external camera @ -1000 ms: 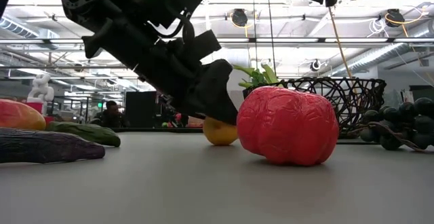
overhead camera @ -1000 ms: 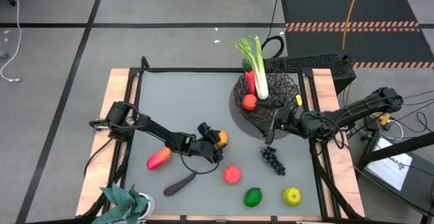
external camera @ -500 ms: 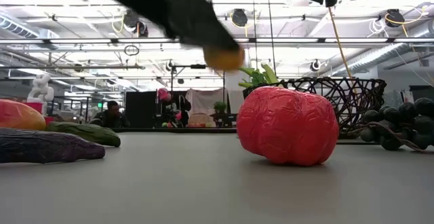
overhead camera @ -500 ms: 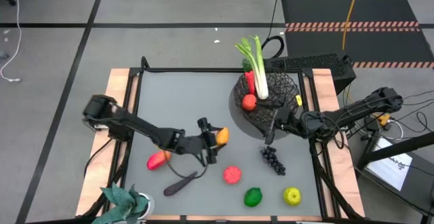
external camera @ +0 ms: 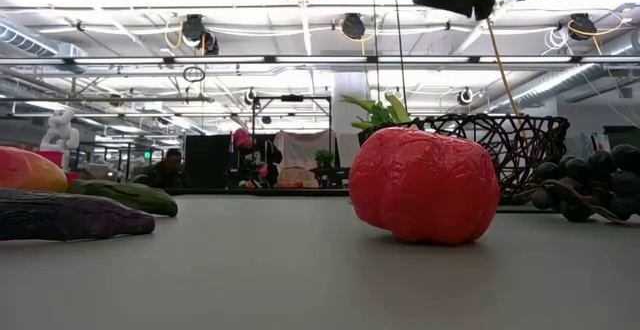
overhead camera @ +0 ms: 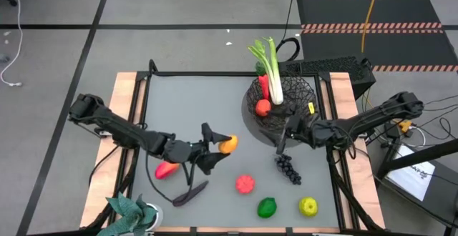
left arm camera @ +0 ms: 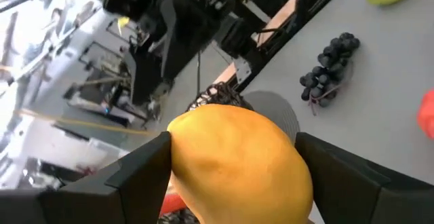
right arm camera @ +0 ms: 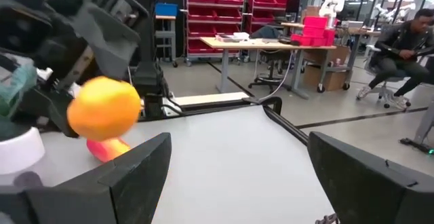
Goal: Build produce basket
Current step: Put the lemon into the black wire basket
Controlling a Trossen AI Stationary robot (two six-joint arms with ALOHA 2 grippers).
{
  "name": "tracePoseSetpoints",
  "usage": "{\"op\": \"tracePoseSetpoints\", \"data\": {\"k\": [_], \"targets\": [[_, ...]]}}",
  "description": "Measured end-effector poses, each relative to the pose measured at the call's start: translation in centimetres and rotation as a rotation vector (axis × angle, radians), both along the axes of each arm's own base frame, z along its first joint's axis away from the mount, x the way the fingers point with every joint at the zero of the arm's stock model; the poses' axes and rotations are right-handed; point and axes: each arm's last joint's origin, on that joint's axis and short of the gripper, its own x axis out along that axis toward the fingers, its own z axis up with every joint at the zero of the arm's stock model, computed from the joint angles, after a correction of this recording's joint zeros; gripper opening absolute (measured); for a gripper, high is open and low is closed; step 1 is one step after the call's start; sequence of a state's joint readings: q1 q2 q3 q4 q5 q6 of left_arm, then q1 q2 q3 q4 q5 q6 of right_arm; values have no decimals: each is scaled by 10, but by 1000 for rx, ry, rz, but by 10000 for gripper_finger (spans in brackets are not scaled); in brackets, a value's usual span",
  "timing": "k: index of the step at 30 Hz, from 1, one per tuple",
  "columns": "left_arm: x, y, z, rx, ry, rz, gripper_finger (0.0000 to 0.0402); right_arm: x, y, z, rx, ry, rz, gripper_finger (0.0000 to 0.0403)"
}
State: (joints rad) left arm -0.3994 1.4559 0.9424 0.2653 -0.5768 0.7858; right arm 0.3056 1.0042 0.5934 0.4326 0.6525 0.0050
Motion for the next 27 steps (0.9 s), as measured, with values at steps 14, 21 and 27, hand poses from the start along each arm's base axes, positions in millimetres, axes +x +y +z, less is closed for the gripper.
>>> {"op": "tracePoseSetpoints", "data": {"k": [14, 21, 27], "targets": [[4, 4, 11, -414, -182, 77, 284, 14, 4, -6, -106, 5, 4, 339], [6, 12, 14, -759, -280, 144, 299, 13, 5, -3, -132, -16, 6, 338], [7, 13, 14, -922, -314, 172, 300, 13, 5, 0, -187, -24, 4, 338]]}}
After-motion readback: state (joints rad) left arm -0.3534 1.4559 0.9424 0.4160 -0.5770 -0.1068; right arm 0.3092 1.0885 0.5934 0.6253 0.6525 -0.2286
